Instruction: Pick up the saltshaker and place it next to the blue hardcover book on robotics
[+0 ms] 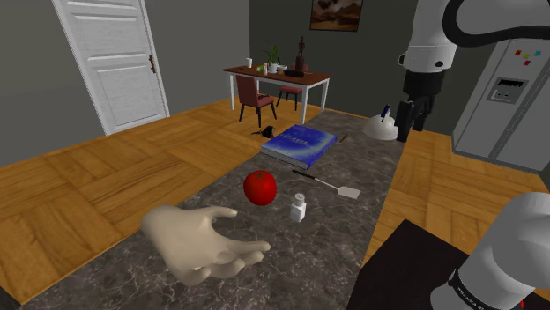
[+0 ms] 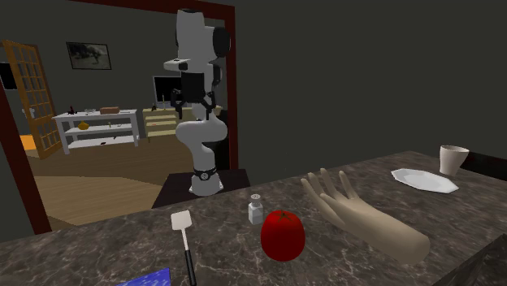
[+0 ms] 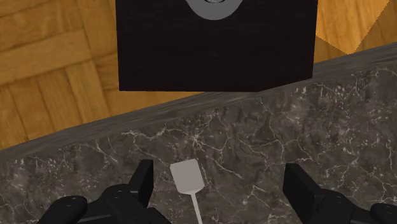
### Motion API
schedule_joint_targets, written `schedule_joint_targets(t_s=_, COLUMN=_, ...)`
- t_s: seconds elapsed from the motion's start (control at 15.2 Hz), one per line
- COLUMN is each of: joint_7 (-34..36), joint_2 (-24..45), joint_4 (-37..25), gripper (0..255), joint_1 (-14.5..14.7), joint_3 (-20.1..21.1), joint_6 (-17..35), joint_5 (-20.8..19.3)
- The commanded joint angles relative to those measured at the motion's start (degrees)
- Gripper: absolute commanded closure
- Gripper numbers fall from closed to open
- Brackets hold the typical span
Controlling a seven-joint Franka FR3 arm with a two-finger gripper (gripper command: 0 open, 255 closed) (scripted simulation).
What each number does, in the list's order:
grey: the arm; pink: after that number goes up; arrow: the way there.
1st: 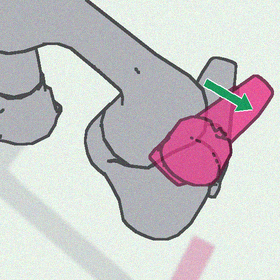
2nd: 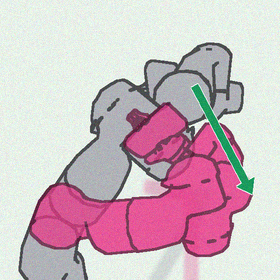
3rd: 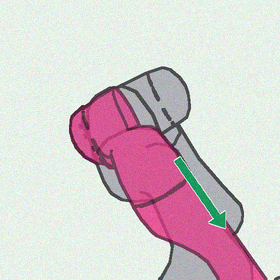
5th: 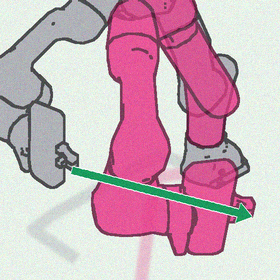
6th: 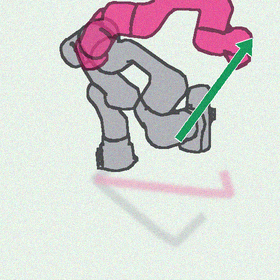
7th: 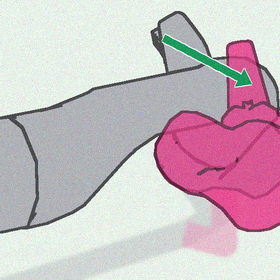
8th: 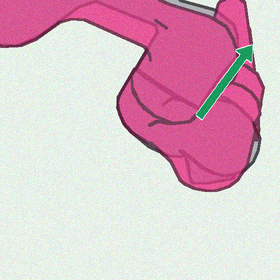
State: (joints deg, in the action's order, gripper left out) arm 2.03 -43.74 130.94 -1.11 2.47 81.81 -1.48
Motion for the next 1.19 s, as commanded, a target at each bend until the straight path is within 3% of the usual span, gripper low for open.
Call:
schedule_joint_targets(t_s=0.0, joint_7=0.0, joint_2=0.0, joint_4=0.0, gripper=0, joint_1=0.0, joint_3=0.0, joint_6=0.0, joint_5=0.0)
schedule_joint_targets(t_s=0.59, joint_7=-0.1, joint_2=12.06, joint_4=3.18, gripper=0, joint_1=3.06, joint_3=2.64, joint_6=15.18, joint_5=4.19)
schedule_joint_targets(t_s=1.12, joint_7=-0.75, joint_2=25.88, joint_4=1.18, gripper=0, joint_1=5.67, joint_3=5.35, joint_6=27.17, joint_5=7.09)
